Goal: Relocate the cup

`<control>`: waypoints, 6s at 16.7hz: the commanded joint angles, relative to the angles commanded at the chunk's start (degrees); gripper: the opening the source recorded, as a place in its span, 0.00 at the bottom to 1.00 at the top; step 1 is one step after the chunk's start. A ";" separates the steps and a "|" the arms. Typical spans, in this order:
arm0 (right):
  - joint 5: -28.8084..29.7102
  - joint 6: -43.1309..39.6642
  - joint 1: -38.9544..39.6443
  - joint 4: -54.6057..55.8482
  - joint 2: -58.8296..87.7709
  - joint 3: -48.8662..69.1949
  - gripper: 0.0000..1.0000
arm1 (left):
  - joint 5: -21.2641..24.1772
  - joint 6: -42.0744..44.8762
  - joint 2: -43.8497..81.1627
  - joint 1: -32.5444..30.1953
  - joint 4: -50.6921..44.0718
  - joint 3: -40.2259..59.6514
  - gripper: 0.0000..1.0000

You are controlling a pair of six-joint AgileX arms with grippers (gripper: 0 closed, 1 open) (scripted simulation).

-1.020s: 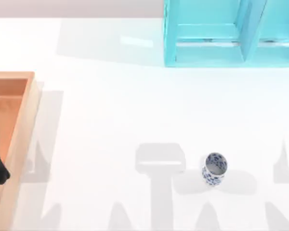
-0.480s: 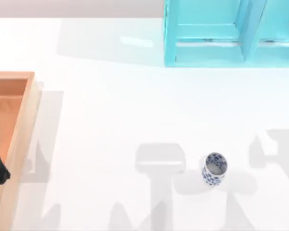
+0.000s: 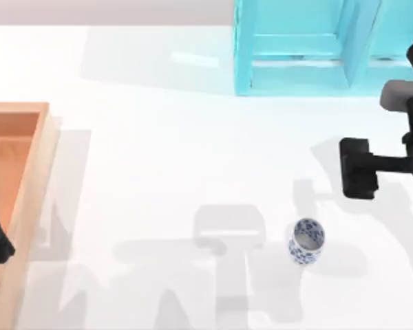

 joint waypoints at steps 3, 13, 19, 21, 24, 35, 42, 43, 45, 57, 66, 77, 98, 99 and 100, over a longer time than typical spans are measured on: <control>0.05 4.15 3.99 -8.40 11.73 10.35 1.00 | 0.00 0.00 0.00 0.00 0.00 0.00 1.00; 0.26 8.09 7.60 -15.91 22.83 20.63 1.00 | 0.00 0.00 0.00 0.00 0.00 0.00 1.00; 0.30 8.12 7.82 -6.48 25.28 13.61 1.00 | 0.00 0.00 0.00 0.00 0.00 0.00 1.00; 0.30 8.24 7.89 -0.63 26.81 9.67 1.00 | 0.00 0.00 0.00 0.00 0.00 0.00 1.00; 0.31 8.41 8.05 5.11 28.55 5.35 1.00 | 0.00 0.00 0.00 0.00 0.00 0.00 1.00; 0.32 8.45 8.08 5.96 28.85 4.63 0.55 | 0.00 0.00 0.00 0.00 0.00 0.00 1.00; 0.32 8.45 8.08 5.96 28.85 4.63 0.02 | 0.00 0.00 0.00 0.00 0.00 0.00 1.00; 0.32 8.45 8.08 5.96 28.85 4.63 0.00 | 0.00 0.00 0.00 0.00 0.00 0.00 1.00; 0.32 8.45 8.08 5.96 28.85 4.63 0.00 | 0.00 0.00 0.00 0.00 0.00 0.00 1.00; 0.38 -0.51 -1.10 2.63 27.29 5.59 0.00 | 0.00 0.00 0.00 0.00 0.00 0.00 1.00; 0.77 -38.20 -38.39 -7.03 18.59 5.70 0.00 | 0.00 0.00 0.00 0.00 0.00 0.00 1.00; 0.64 -44.96 -45.00 -6.19 16.26 3.72 0.00 | 0.00 0.00 0.00 0.00 0.00 0.00 1.00; 0.67 -44.90 -45.13 6.37 20.11 -4.99 0.75 | 0.00 0.00 0.00 0.00 0.00 0.00 1.00; 0.67 -44.90 -45.13 6.37 20.11 -4.99 0.83 | 0.00 0.00 0.00 0.00 0.00 0.00 1.00; 0.67 -44.90 -45.13 6.37 20.11 -4.99 0.90 | 0.00 0.00 0.00 0.00 0.00 0.00 1.00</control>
